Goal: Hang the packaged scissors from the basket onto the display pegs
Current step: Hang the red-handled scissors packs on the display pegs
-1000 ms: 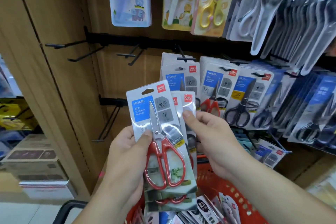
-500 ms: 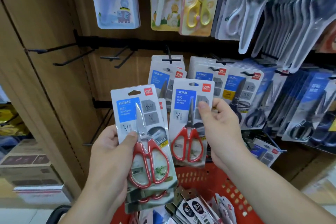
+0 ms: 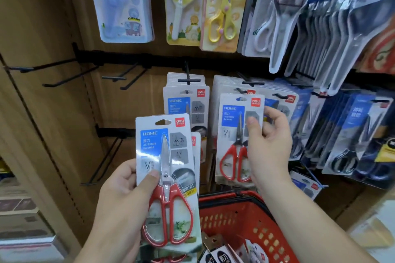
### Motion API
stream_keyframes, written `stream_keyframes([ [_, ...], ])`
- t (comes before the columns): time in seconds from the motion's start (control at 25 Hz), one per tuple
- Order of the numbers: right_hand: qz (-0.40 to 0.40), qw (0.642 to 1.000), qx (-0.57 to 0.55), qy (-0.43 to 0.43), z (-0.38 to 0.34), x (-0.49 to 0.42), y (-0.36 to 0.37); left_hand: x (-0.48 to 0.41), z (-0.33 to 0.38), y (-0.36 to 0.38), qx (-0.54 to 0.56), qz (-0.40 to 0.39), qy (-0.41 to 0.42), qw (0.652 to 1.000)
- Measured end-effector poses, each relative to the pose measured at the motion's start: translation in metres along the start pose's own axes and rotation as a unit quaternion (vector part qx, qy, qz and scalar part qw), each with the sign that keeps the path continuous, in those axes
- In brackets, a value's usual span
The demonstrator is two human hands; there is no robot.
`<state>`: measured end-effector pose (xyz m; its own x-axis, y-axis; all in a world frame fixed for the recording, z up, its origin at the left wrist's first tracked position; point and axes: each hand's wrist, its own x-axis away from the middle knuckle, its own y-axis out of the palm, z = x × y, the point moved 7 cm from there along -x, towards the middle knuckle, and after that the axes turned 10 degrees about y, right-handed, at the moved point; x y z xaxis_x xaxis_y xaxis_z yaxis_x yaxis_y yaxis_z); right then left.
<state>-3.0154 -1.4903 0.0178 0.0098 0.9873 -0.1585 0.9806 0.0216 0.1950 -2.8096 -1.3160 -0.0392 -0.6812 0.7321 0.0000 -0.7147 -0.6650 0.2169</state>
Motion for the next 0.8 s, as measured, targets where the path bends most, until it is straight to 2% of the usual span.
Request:
stream_keyframes([
  [0.24,0.010,0.998,0.025,-0.063,-0.004,-0.008,-0.004,0.004,-0.005,0.013,0.002,-0.017,0.004,1.000],
  [0.36,0.028,0.992,0.085,-0.092,-0.004,-0.017,-0.004,0.003,-0.005,0.013,0.002,-0.015,0.009,1.000],
  [0.52,0.042,0.987,0.138,-0.067,-0.007,-0.033,-0.009,0.006,0.000,0.013,0.016,-0.016,0.014,1.000],
  [0.6,0.051,0.973,0.213,-0.076,-0.009,-0.035,-0.011,0.006,0.000,0.011,0.017,-0.016,0.022,0.999],
  [0.68,0.072,0.948,0.283,-0.130,-0.014,-0.028,-0.010,0.005,0.001,0.009,0.023,-0.013,0.030,0.999],
  [0.8,0.060,0.938,0.293,-0.175,-0.023,-0.013,-0.002,0.004,0.003,0.009,0.037,-0.008,0.036,0.999],
])
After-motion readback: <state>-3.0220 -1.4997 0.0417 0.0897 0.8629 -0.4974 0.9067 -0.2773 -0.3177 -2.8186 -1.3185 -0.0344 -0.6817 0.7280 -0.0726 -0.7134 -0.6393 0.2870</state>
